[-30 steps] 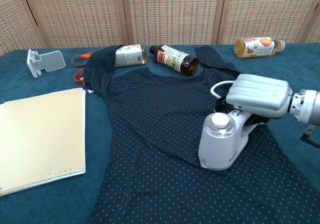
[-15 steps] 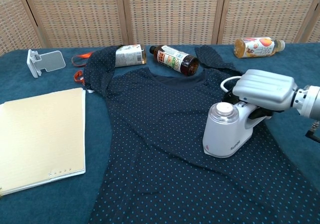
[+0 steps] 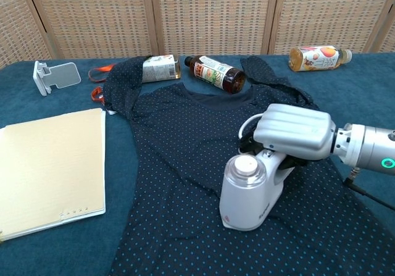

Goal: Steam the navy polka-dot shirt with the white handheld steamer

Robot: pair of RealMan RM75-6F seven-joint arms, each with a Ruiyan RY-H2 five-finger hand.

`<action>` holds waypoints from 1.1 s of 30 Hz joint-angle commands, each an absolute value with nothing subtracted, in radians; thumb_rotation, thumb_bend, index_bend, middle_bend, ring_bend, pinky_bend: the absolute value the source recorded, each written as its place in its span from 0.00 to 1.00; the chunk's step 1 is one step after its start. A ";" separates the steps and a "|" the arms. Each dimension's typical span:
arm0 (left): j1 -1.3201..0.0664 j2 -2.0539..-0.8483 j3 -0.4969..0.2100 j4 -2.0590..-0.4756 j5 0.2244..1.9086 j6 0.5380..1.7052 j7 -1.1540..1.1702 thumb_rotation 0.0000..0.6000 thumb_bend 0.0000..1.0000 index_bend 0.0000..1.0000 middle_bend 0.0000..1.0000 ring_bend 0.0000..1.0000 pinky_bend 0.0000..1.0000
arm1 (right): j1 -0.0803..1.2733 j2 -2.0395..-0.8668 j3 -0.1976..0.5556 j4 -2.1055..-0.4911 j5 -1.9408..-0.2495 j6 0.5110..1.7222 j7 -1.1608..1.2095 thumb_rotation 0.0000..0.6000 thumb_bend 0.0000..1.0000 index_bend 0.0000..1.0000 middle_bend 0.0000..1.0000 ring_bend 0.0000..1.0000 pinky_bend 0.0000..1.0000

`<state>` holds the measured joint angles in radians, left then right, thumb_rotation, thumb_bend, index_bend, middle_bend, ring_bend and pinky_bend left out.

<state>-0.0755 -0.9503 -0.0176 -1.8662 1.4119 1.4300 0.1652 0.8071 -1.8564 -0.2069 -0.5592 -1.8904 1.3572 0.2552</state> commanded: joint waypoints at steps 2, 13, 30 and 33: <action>-0.076 -0.950 -0.017 -1.864 1.412 1.427 0.164 1.00 0.00 0.00 0.00 0.00 0.00 | 0.834 -1.840 -0.205 -0.636 -1.914 1.381 0.213 1.00 1.00 0.82 0.63 0.65 0.94; -0.075 -0.946 -0.016 -1.860 1.415 1.429 0.151 1.00 0.00 0.00 0.00 0.00 0.00 | 0.848 -1.792 -0.213 -0.778 -1.937 1.352 0.130 1.00 1.00 0.82 0.63 0.65 0.94; -0.080 -0.955 -0.013 -1.866 1.420 1.421 0.172 1.00 0.00 0.00 0.00 0.00 0.00 | 0.727 -1.745 -0.224 -0.518 -1.866 1.355 0.239 1.00 1.00 0.82 0.63 0.65 0.94; -0.081 -0.956 -0.011 -1.872 1.427 1.422 0.180 1.00 0.00 0.00 0.00 0.00 0.00 | 0.707 -1.752 -0.213 -0.462 -1.841 1.339 0.275 1.00 1.00 0.82 0.63 0.65 0.94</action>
<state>-0.0807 -0.9555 -0.0117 -1.8713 1.4252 1.4215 0.1789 0.7266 -1.7499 -0.2204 -0.4979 -1.8619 1.3484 0.2472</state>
